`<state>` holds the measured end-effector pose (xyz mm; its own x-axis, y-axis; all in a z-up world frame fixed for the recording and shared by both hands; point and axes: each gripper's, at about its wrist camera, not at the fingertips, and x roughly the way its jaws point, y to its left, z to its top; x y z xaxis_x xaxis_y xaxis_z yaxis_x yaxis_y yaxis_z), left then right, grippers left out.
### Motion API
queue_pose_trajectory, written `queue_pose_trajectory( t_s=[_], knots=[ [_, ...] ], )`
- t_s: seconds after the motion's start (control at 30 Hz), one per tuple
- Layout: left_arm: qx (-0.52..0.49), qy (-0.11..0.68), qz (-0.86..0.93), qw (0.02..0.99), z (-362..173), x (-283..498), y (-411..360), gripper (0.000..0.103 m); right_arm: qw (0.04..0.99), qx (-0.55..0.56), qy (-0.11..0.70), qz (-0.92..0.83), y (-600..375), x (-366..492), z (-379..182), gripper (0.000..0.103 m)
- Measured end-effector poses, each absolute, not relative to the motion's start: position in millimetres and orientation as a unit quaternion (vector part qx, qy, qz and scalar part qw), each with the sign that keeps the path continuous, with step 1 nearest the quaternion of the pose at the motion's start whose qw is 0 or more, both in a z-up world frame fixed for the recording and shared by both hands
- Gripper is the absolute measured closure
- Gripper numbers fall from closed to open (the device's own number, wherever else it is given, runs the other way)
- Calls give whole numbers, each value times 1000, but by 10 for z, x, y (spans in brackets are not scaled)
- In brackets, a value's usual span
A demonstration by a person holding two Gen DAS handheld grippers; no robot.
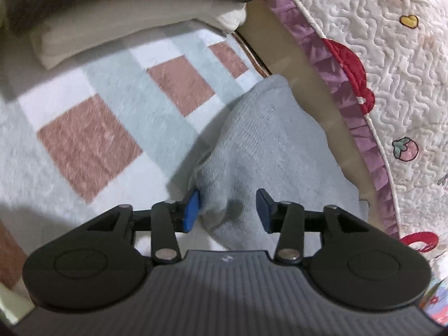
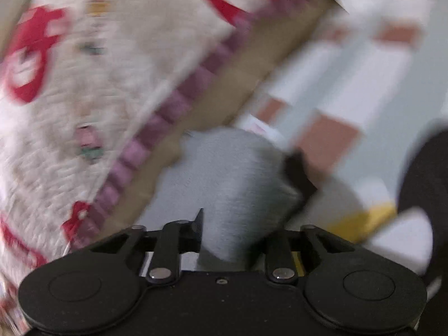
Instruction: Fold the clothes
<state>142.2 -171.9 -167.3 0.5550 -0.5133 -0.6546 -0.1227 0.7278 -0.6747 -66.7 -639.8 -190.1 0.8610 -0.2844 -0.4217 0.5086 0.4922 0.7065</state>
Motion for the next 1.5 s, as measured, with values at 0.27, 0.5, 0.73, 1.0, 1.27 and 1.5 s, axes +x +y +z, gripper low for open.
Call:
queue_pose_trajectory(
  t_s=[0.27,0.5,0.73,1.0,1.27,1.5],
  knots=[
    [-488,492,-146,707,-2025,1340,-1835,39,853,452,127,-225,-6527,-656,-1915,80],
    [-405,430,-77,803,-1860,1365,-1971,43,866,430,138,-214,-6498,-662,-1906,80],
    [-373,394,-88,835,-1758,1506,-1884,66,875,415,143,-204,-6496,-615,-1850,79],
    [-352,392,-115,842,-1776,1628,-2021,66,853,467,144,-180,-6613,-720,-2051,74],
    [-317,390,-135,854,-1781,1761,-2185,38,831,478,165,-231,-6620,-575,-2218,41],
    [-389,351,-145,839,-1684,1569,-1914,79,842,479,147,-199,-6679,-532,-2099,76]
  ],
)
